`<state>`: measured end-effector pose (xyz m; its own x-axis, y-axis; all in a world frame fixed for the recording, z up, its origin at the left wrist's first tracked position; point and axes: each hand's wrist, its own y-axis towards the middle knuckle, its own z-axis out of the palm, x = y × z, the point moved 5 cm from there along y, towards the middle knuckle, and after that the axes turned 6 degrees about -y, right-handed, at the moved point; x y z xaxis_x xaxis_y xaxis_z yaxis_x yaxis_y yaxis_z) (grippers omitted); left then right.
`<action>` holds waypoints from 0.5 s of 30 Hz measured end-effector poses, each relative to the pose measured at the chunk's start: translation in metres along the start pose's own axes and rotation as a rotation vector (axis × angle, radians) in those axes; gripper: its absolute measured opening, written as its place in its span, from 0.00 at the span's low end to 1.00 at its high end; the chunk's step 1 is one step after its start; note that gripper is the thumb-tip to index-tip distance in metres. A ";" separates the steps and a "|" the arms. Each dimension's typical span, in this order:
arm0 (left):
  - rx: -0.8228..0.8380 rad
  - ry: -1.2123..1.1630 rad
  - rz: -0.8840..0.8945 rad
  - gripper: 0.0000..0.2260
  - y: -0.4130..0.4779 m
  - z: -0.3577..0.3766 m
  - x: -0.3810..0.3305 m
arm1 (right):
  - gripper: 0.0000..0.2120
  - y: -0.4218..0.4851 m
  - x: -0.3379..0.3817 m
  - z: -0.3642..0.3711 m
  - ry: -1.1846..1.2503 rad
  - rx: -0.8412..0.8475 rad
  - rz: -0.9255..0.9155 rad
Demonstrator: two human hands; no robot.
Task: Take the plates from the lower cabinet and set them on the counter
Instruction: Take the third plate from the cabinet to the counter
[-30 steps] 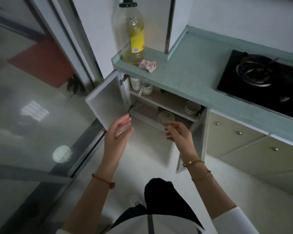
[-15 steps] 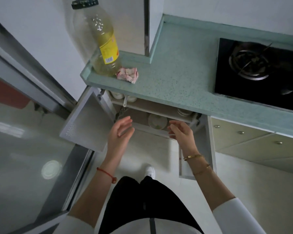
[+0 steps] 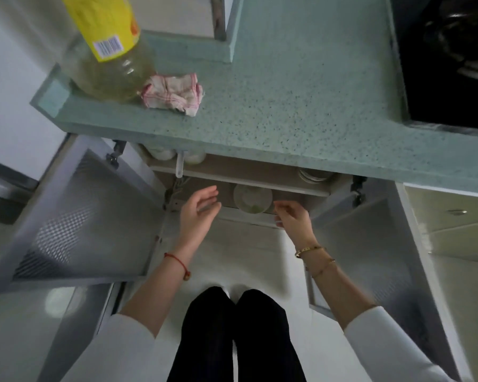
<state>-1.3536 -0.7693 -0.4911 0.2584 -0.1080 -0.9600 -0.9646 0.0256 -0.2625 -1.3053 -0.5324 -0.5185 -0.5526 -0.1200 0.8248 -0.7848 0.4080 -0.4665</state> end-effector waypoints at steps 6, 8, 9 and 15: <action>0.051 0.148 -0.052 0.16 0.096 0.025 0.162 | 0.08 0.116 -0.127 0.053 -0.160 -0.002 -0.023; 0.057 0.176 -0.059 0.14 0.127 0.033 0.210 | 0.09 0.154 -0.162 0.066 -0.195 -0.013 -0.032; 0.058 0.188 -0.050 0.14 0.143 0.038 0.233 | 0.10 0.174 -0.179 0.072 -0.206 -0.021 -0.039; 0.075 0.231 -0.005 0.17 0.239 0.068 0.340 | 0.14 0.294 -0.264 0.115 -0.213 -0.079 -0.046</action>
<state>-1.4927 -0.7320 -0.8872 0.2353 -0.3328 -0.9132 -0.9545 0.0979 -0.2817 -1.4221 -0.4847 -0.9104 -0.5703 -0.3245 0.7546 -0.7904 0.4667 -0.3968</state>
